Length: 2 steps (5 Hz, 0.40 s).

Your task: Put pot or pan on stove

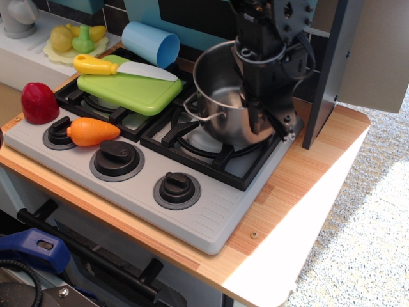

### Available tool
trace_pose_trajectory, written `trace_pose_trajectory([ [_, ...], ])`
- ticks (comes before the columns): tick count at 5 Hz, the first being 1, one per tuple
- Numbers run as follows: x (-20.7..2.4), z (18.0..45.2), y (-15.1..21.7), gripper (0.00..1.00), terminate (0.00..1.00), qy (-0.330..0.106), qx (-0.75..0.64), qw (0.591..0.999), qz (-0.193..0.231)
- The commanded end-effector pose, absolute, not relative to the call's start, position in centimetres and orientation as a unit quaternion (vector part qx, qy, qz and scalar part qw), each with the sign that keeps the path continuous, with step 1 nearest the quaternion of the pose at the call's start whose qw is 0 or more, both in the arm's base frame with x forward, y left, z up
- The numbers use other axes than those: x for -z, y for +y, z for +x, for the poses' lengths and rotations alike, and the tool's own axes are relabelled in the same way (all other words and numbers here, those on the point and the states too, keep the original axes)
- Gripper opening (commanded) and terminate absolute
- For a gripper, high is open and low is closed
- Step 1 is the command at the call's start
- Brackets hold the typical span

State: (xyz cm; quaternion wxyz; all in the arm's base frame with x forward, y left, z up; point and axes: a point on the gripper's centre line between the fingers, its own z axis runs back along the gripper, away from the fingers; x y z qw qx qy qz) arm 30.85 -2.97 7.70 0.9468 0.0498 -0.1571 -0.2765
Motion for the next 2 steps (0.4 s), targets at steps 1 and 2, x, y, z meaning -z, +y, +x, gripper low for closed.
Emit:
trace_pose_trajectory([
  [1, -8.80, 32.25, -2.60, 1.00, 0.00, -0.181, 0.288, 0.939, 0.058],
  [2, -8.80, 32.25, -2.60, 1.00, 1.00, -0.181, 0.288, 0.939, 0.058],
])
